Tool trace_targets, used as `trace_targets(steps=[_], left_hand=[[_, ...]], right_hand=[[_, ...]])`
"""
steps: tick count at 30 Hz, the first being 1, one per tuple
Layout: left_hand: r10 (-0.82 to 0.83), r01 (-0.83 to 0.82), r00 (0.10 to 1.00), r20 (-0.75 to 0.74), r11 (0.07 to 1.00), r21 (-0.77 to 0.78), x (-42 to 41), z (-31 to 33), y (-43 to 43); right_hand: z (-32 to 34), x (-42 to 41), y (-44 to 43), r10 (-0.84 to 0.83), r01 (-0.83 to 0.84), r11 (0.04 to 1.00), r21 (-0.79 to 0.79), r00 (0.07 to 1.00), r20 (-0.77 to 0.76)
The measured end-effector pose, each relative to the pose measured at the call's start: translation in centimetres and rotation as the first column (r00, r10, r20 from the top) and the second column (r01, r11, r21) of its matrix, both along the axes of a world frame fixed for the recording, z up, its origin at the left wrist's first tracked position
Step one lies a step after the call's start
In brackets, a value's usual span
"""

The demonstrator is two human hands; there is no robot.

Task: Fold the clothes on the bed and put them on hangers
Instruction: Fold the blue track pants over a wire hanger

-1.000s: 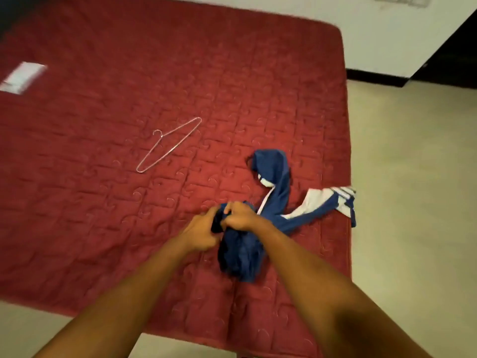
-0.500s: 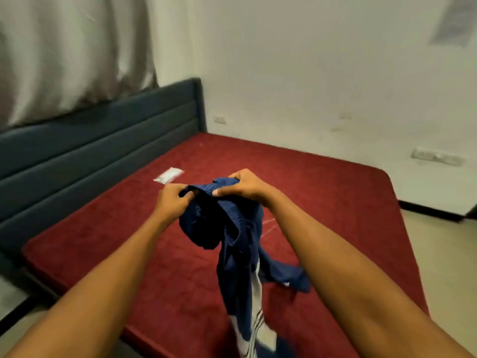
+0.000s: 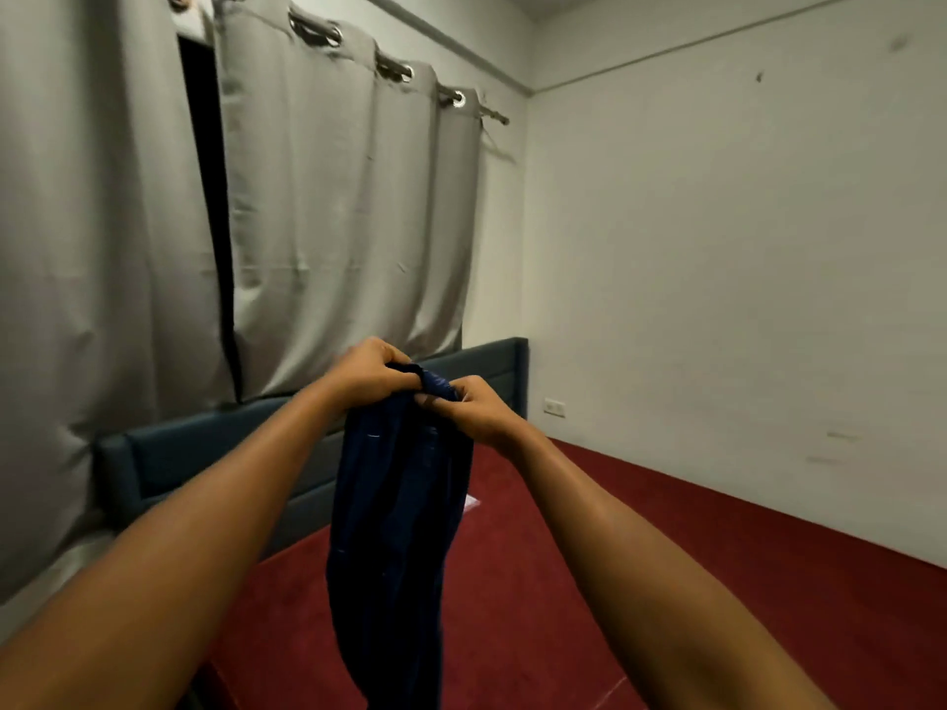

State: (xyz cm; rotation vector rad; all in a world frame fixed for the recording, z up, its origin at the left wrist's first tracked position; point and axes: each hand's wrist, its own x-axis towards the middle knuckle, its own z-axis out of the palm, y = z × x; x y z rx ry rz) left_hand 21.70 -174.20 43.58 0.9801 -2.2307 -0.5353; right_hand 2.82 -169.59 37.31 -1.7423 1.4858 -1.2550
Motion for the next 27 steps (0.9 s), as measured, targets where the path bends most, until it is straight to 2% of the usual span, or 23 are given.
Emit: trace_targets(steps=[2, 4, 7, 11, 14, 18, 21, 23, 27], left_hand=[[-0.01, 0.012, 1.0, -0.027, 0.998, 0.06, 1.2, 2.2, 0.1], [0.061, -0.057, 0.996, -0.06, 0.997, 0.057, 2.0, 4.1, 0.0], [0.15, -0.151, 0.989, -0.018, 0.986, -0.067, 2.6, 6.1, -0.1], [0.278, -0.253, 0.954, 0.109, 0.946, -0.201, 4.0, 7.1, 0.1], [0.338, -0.297, 0.928, 0.157, 0.924, -0.241, 5.5, 6.6, 0.2], [0.478, -0.407, 0.866, 0.146, 0.845, -0.347, 8.4, 6.2, -0.5], [0.571, -0.494, 0.802, 0.175, 0.799, -0.342, 12.0, 6.4, -1.0], [0.588, -0.526, 0.776, 0.226, 0.803, -0.282, 14.1, 6.4, -0.9], [0.579, -0.552, 0.728, 0.366, 0.813, -0.187, 16.5, 5.9, -0.9]], right_hand=[[1.8, 1.3, -1.2, -0.02, 0.021, 0.997, -0.077, 1.0, 0.016], [3.9, 2.8, -1.6, -0.062, 0.06, 0.988, -0.145, 0.998, -0.011], [6.5, 5.1, -2.1, -0.087, 0.051, 0.98, -0.192, 0.978, -0.189], [7.8, 5.8, -3.3, -0.078, 0.044, 0.993, -0.112, 0.945, -0.319], [6.4, 4.8, -4.6, -0.091, 0.089, 0.996, -0.028, 0.862, -0.498], [3.2, 2.8, -6.3, -0.015, 0.128, 0.981, 0.143, 0.793, -0.609], [2.2, 0.0, -6.9, -0.072, 0.227, 0.964, 0.138, 0.723, -0.687], [2.9, -1.5, -7.6, -0.103, 0.242, 0.962, 0.124, 0.746, -0.658], [6.7, -2.6, -8.8, -0.093, 0.163, 0.982, 0.101, 0.867, -0.49]])
